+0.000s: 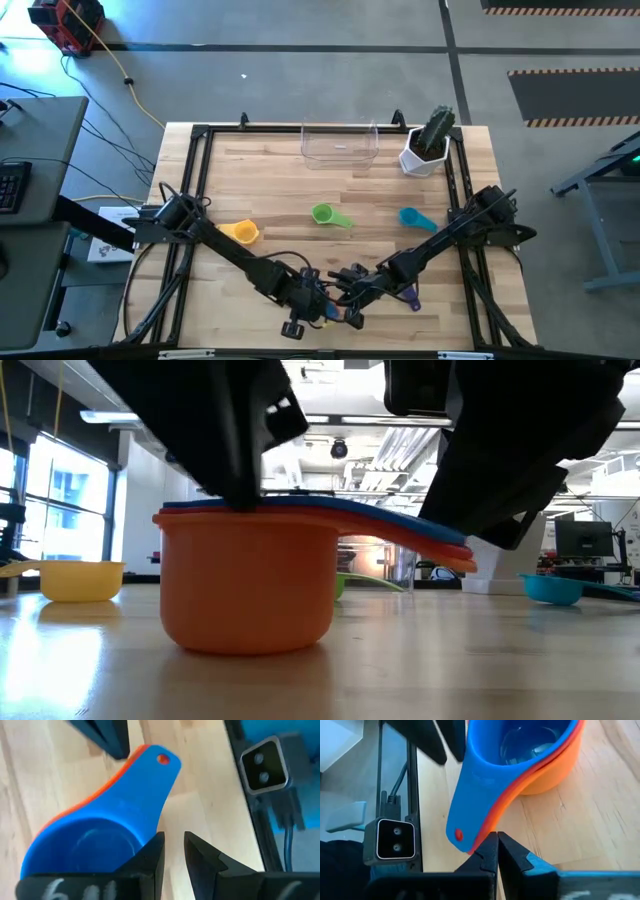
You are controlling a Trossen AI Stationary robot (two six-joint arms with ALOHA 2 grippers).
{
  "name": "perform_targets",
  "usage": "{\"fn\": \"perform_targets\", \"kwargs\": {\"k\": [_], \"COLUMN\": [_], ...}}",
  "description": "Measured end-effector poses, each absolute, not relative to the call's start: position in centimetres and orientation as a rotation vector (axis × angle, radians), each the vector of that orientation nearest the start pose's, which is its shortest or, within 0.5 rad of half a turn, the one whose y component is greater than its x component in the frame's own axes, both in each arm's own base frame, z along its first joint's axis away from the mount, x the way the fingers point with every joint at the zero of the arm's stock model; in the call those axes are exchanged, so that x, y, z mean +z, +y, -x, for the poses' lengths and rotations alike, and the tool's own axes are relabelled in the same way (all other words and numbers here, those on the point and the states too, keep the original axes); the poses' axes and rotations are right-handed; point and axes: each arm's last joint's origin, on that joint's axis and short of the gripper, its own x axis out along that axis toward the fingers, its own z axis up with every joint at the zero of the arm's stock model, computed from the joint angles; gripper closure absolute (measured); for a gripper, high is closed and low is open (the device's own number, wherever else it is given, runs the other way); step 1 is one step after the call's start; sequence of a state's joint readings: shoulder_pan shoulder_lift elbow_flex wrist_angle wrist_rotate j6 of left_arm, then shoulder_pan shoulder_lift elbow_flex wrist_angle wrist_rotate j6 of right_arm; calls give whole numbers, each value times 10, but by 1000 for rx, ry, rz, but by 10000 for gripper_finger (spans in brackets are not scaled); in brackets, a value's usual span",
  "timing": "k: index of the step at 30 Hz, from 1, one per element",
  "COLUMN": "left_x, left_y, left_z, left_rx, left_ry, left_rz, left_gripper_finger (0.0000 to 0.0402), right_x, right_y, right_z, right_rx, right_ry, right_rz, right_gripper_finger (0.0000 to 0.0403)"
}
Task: Nest measuring cups in basket
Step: Stack the blue measuring cup on top of the red measuring cup, then stack the yellow measuring cup on top of the blue measuring cup
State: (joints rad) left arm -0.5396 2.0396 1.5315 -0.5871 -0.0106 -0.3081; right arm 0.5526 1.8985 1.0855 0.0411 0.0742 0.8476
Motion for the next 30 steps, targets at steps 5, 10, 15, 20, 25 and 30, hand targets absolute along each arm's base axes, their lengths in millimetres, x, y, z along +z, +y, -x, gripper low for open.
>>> {"fn": "perform_targets", "kwargs": {"k": [5,10,15,20,25,30], "left_x": [194,203,211,221,224,224], "left_y": [-219,-219,-219,-219,-210,-201], "left_z": [-362,-360,-359,-354,-339,-325], "left_rx": [-268,-225,-194,-164,-86,62], "left_ry": [1178,1210,1237,1296,1441,1561], "left_rz": [-77,-78,-62,-68,-99,-163], "left_gripper_finger": [339,339,339,339,339,339], "right_x": [153,158,171,189,210,226], "right_y": [200,199,200,200,198,195], "right_z": [-329,-324,-316,-304,-292,-285], "right_rx": [124,123,127,124,127,132], "right_ry": [872,889,881,856,821,777], "right_rz": [-537,-497,-453,-387,-318,-290], "right_gripper_finger": [402,402,402,402,402,402]}}
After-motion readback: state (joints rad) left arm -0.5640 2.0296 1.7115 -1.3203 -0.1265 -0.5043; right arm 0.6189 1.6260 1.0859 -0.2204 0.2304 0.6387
